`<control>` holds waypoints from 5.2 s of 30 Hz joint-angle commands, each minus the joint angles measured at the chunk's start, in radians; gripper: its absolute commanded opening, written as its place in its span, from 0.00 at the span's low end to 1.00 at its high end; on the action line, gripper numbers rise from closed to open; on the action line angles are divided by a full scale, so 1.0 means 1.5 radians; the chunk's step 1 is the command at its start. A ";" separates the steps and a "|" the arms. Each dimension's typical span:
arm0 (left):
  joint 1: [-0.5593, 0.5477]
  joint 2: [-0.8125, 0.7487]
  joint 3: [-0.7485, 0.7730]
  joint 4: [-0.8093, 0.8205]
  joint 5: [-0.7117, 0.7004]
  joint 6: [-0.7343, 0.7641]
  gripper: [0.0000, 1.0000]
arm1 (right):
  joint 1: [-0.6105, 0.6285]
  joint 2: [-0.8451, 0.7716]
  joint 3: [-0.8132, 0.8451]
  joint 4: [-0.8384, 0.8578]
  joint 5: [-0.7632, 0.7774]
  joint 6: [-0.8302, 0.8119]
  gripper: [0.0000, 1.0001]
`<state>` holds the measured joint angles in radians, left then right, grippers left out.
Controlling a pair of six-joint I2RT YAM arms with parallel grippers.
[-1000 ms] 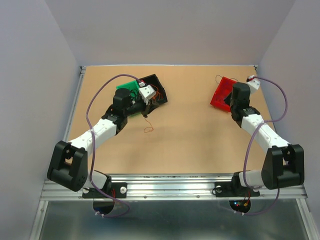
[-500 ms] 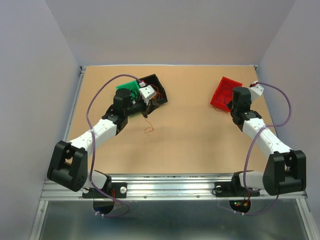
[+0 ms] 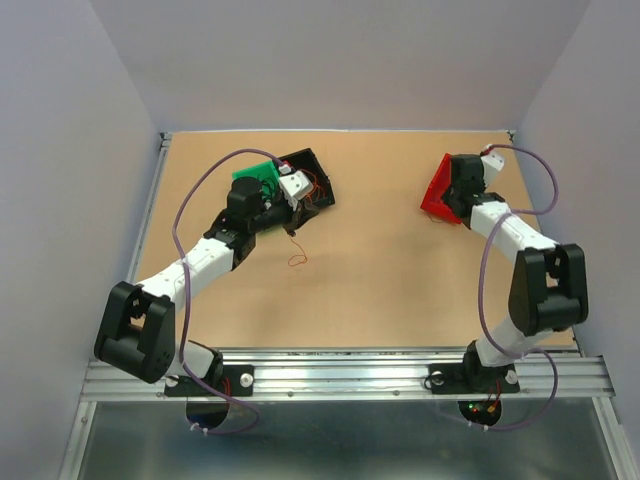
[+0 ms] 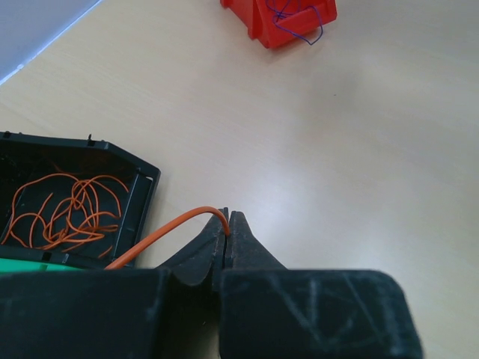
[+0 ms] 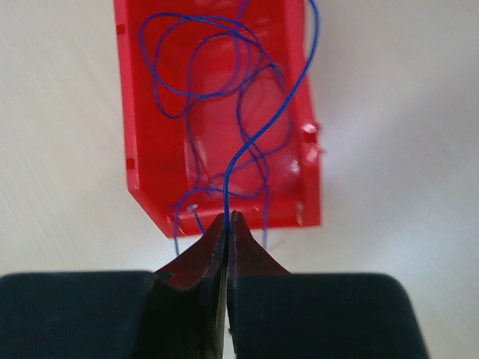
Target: Untangle the cables
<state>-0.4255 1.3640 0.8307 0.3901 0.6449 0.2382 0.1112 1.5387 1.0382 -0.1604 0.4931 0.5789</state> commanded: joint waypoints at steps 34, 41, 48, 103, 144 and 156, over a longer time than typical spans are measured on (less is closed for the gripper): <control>-0.014 -0.052 0.048 -0.024 0.043 0.000 0.00 | -0.041 0.338 0.334 -0.081 -0.035 -0.055 0.23; -0.014 -0.080 0.147 -0.104 0.037 -0.006 0.00 | -0.035 0.237 0.288 -0.079 -0.029 -0.058 0.39; -0.010 -0.043 0.289 -0.176 0.023 -0.017 0.00 | -0.019 0.155 0.248 -0.070 -0.038 -0.068 0.70; 0.011 0.623 0.686 -0.472 -0.224 0.173 0.00 | 0.102 -0.274 -0.080 0.072 -0.163 -0.085 0.99; -0.001 0.102 0.290 -0.312 -0.220 0.120 0.67 | 0.113 -0.416 -0.243 0.087 -0.256 -0.091 1.00; 0.124 -0.308 -0.086 -0.072 -0.233 0.001 0.99 | 0.114 -0.834 -0.473 0.069 -0.309 -0.080 1.00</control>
<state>-0.2771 1.0290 0.8043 0.1589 0.3050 0.3035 0.2764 0.3878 0.4065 -0.0658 0.0650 0.4412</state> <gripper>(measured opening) 0.986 0.999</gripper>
